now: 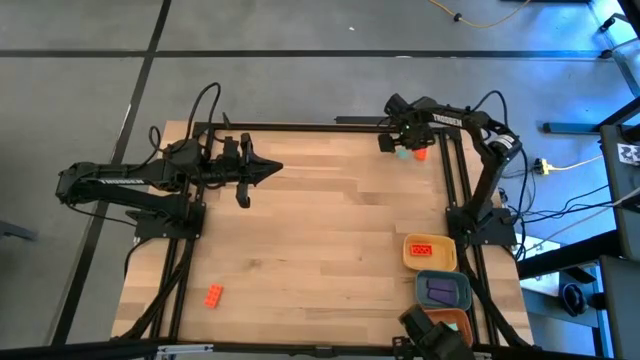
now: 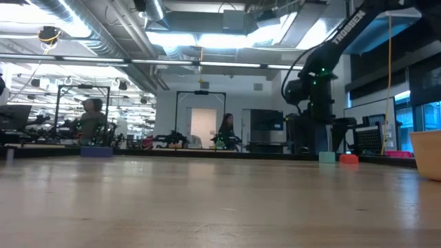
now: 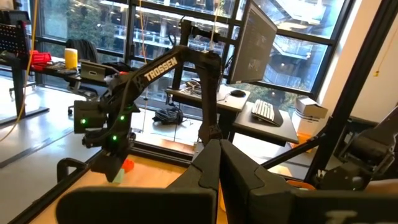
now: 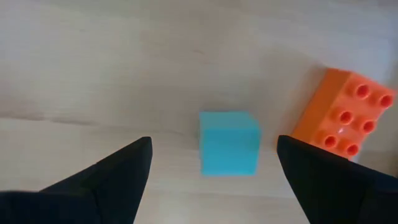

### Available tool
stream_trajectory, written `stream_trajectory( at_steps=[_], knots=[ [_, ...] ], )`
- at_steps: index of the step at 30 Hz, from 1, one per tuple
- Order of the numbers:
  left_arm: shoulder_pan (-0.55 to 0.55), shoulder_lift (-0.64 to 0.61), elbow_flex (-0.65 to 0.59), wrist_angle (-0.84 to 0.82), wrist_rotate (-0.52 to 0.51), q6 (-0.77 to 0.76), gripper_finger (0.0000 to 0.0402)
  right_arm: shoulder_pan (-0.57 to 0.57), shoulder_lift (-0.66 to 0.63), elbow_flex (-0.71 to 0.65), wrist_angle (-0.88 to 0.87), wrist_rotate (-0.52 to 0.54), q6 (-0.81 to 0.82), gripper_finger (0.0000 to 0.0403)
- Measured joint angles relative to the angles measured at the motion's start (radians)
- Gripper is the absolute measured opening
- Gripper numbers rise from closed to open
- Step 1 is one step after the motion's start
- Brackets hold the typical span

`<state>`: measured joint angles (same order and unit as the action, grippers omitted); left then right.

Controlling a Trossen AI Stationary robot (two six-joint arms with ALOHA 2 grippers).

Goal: Sort & place blocks by color
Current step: Put the light blue block into the orange bin

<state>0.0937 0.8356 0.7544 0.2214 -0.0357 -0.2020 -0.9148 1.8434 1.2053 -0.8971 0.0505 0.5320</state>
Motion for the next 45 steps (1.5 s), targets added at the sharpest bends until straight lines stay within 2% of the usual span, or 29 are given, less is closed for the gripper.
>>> stream_trajectory(
  at_steps=[9,21,25,32,45],
  knots=[
    [0.0,0.0,0.0,0.0,0.0,0.0,0.0,0.0,0.075,0.0,0.002,-0.021,0.043,0.0343],
    [0.0,0.0,0.0,0.0,0.0,0.001,0.0,0.0,0.089,0.003,0.011,-0.034,0.039,0.0278],
    [0.0,0.0,0.0,0.0,0.0,0.001,0.0,0.001,0.09,0.003,0.016,-0.039,0.036,0.0238],
    [0.0,0.0,0.0,0.0,0.002,0.001,0.0,0.001,0.091,0.002,0.019,-0.053,0.015,0.0136],
    [0.0,0.0,0.0,0.0,0.001,0.001,0.0,0.001,0.072,-0.003,0.024,-0.04,-0.052,0.0137]
  ],
)
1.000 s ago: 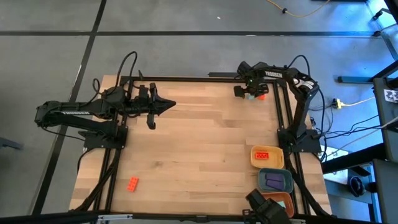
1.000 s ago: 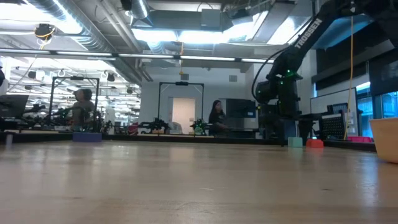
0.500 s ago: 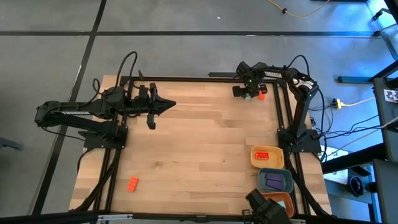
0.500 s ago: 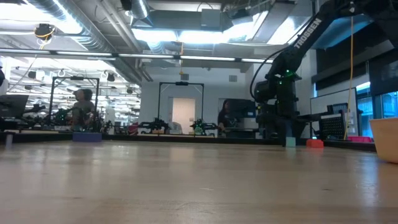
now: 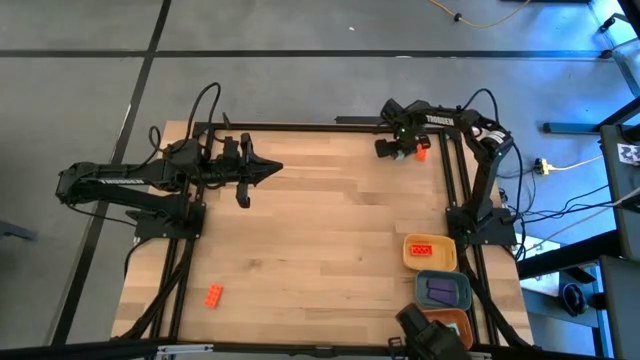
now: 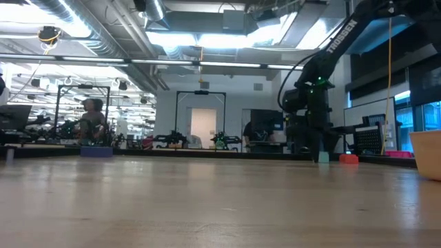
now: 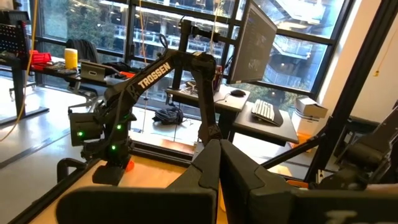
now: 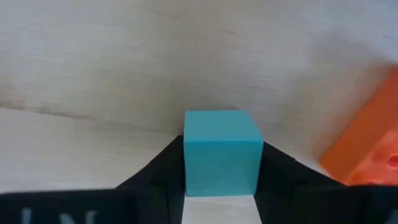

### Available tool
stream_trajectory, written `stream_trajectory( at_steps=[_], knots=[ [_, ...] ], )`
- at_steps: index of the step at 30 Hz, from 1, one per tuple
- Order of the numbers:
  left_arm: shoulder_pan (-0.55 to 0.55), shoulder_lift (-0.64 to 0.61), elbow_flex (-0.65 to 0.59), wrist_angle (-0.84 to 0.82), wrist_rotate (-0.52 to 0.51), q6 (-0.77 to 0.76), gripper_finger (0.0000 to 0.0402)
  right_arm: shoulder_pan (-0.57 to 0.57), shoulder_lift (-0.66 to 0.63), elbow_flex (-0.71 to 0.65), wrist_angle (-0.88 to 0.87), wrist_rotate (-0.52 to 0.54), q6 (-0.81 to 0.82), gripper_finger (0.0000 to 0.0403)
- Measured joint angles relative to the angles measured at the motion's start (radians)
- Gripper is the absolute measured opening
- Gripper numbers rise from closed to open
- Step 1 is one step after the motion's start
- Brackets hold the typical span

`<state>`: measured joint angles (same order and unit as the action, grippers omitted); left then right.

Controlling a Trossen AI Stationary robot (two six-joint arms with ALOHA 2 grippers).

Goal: Sort & place blocks by color
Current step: Put the light blue block into the orange bin

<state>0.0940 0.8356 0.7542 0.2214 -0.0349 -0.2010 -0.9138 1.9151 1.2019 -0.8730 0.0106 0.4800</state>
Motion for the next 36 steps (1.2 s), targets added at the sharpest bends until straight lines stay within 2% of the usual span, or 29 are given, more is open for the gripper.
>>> stream_trajectory(
  at_steps=[6,14,19,24,31,36],
  knots=[
    [0.0,0.0,0.0,0.0,0.0,0.0,0.0,-0.002,-0.165,0.003,0.082,0.106,-0.014,0.0137],
    [0.0,0.0,0.0,0.0,0.0,0.0,0.0,0.04,-0.466,0.003,0.211,0.116,-0.013,0.0137],
    [0.0,0.0,0.0,0.0,0.024,0.001,0.0,0.13,-0.612,0.003,0.262,0.248,-0.012,0.0137],
    [0.0,0.0,0.0,0.0,0.025,0.001,0.0,0.2,-0.673,0.004,0.279,0.36,-0.014,0.0137],
    [0.0,0.0,0.0,0.016,0.026,0.001,0.0,0.25,-0.681,0.003,0.306,0.358,-0.073,0.0137],
    [0.0,0.0,0.0,0.018,0.027,0.0,0.0,0.347,-0.705,0.003,0.399,0.207,-0.182,0.0137]
  ],
)
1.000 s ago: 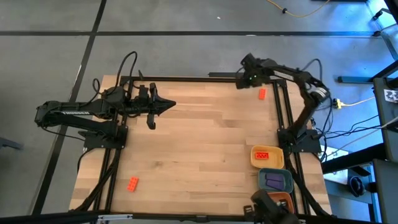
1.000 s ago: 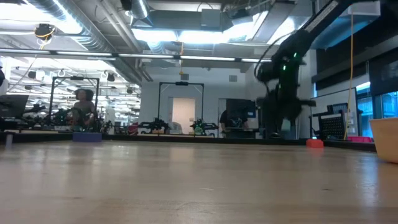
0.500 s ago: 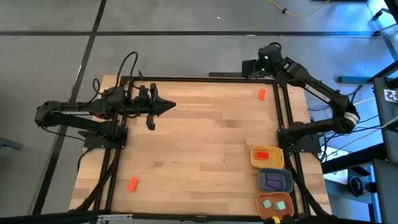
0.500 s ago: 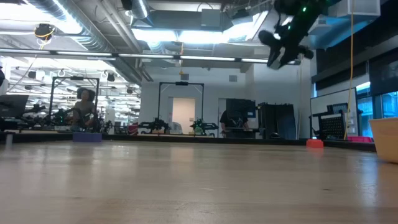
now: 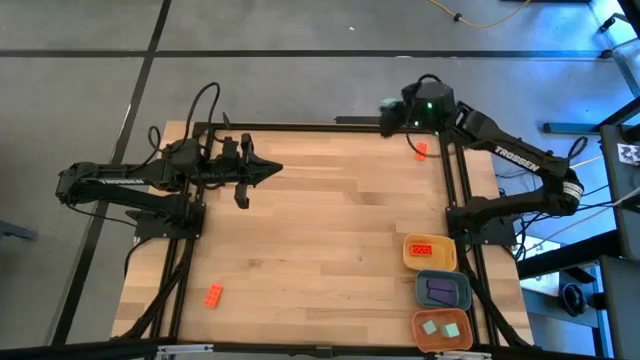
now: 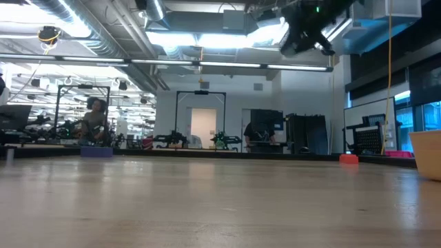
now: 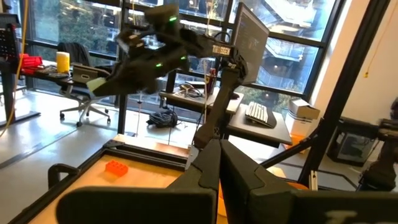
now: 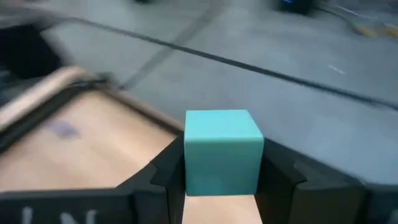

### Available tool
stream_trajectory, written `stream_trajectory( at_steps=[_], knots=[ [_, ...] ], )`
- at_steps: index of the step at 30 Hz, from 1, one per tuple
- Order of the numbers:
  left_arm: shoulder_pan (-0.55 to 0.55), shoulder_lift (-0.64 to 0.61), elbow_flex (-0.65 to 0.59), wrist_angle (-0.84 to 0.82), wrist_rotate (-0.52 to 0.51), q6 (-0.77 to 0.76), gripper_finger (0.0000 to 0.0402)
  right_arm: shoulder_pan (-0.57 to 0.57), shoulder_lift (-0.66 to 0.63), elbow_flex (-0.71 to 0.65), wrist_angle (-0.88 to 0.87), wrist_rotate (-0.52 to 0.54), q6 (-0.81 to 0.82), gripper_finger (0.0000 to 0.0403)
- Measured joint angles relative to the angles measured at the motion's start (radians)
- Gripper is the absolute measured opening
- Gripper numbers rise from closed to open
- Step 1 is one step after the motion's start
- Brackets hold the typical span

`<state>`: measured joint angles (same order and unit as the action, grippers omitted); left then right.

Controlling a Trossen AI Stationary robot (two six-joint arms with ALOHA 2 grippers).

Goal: Sort & place blocks by color
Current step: Put the light blue block into the orange bin

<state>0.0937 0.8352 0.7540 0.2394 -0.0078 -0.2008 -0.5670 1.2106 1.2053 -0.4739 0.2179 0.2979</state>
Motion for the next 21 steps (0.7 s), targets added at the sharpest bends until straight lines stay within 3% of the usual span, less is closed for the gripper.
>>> stream_trajectory(
  at_steps=[10,17,21],
  knots=[
    [0.0,0.0,0.0,0.0,0.026,-0.005,0.0,0.362,-0.106,0.0,0.17,-0.245,-0.073,0.0137],
    [0.0,0.0,0.0,0.001,0.027,-0.006,0.0,0.627,-0.13,0.001,0.312,-0.235,-0.11,0.0137],
    [0.0,0.0,0.0,0.001,0.027,-0.006,0.0,0.706,-0.124,0.002,0.384,-0.113,-0.18,0.0137]
  ],
)
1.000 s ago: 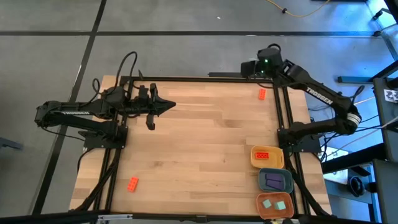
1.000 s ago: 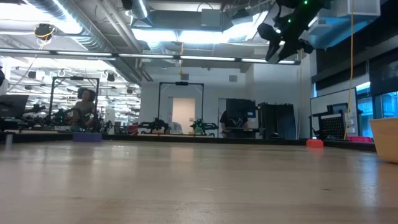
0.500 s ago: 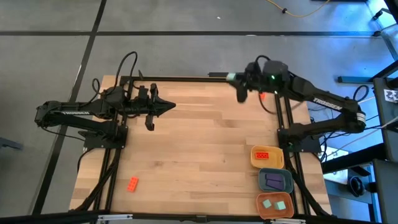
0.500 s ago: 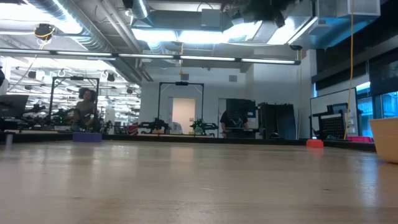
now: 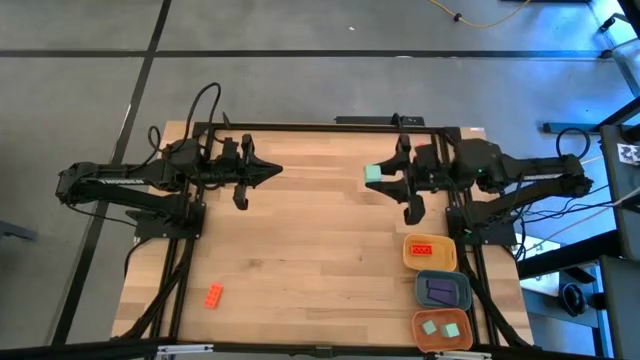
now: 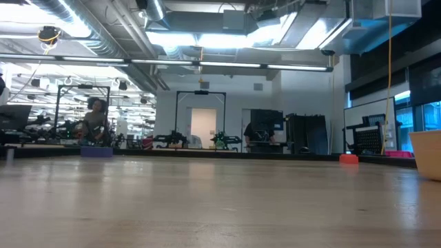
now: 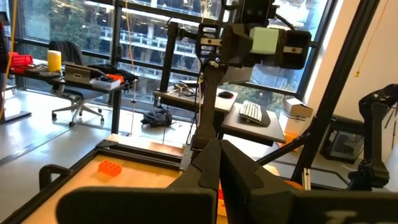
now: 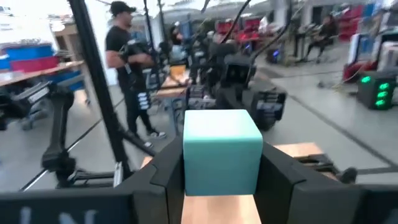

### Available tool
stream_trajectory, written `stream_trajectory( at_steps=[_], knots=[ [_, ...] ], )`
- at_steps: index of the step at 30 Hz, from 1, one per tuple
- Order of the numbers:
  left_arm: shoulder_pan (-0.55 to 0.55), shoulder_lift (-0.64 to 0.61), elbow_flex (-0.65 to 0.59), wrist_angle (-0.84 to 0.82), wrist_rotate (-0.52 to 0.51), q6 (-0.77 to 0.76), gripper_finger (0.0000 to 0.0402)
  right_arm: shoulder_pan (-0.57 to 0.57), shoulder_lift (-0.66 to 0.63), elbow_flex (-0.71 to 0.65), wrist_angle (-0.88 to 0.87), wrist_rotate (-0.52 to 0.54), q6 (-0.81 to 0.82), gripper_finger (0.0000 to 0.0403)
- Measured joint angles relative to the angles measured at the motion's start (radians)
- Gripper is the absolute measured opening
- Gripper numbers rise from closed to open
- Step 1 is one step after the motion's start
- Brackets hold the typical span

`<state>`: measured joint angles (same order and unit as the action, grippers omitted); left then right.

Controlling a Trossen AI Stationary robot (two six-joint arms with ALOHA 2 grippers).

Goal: Sort & place blocks by color
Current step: Put the light blue block into the orange bin

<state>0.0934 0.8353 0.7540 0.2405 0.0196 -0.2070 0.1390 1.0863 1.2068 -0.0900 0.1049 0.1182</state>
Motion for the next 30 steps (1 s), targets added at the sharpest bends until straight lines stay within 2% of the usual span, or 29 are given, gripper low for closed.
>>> stream_trajectory(
  at_steps=[9,17,21,26,30],
  knots=[
    [0.0,0.0,0.0,0.044,0.052,-0.027,0.0,-0.006,-0.002,0.0,0.017,0.008,-0.016,0.0137],
    [0.0,0.0,0.0,0.045,0.052,-0.027,0.0,-0.005,-0.002,0.0,-0.01,0.008,0.038,0.0137],
    [0.0,0.0,0.0,0.045,0.051,-0.027,0.0,0.002,0.005,0.061,-0.237,-0.019,0.166,0.0137],
    [0.0,0.0,0.0,0.045,0.051,-0.027,0.0,0.079,0.039,0.175,-0.628,-0.19,0.422,0.0137],
    [0.0,0.0,0.0,0.041,0.05,-0.027,0.0,0.193,0.042,0.172,-0.803,-0.306,0.681,0.0137]
  ],
)
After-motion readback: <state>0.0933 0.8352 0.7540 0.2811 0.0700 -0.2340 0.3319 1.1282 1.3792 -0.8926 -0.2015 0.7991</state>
